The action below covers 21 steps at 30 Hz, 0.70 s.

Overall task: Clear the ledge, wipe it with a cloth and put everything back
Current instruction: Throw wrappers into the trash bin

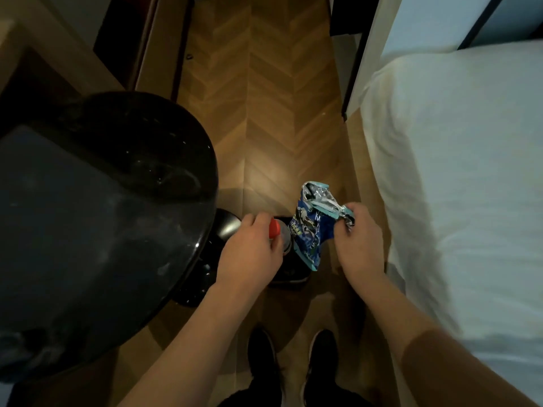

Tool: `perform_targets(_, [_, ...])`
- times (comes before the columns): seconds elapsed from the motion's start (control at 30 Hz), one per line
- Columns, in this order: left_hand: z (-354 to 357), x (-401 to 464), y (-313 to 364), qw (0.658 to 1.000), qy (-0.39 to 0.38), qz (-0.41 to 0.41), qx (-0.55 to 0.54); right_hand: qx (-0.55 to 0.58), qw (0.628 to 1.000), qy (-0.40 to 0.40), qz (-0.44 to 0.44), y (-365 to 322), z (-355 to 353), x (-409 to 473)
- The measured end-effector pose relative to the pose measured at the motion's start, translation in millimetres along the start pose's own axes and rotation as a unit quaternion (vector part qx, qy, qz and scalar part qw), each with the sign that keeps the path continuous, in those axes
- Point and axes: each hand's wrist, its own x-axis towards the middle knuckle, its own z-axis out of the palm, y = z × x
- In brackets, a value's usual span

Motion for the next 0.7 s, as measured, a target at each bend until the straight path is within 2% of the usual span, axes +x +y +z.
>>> perform_targets(0.13, [89, 47, -53, 0.999, 0.030, -0.042, 0.008, 0.009, 0.999, -0.029, -0.037, 69, 87, 33])
perform_targets(0.27, [176, 83, -106, 0.996, 0.017, -0.080, -0.034, -0.020, 0.995, -0.075, -0.070, 137, 173, 55])
perform_targets(0.4, [247, 120, -158, 0.997, 0.004, -0.074, 0.017, -0.076, 0.978, -0.138, -0.136, 187, 244, 81])
perform_targets(0.53, [294, 153, -199, 0.996, -0.016, -0.043, 0.080, -0.144, 0.956, -0.183, -0.176, 215, 294, 101])
perform_targets(0.7, [317, 184, -216, 0.988, -0.072, -0.020, 0.135, -0.243, 0.924, -0.240, -0.170, 219, 317, 117])
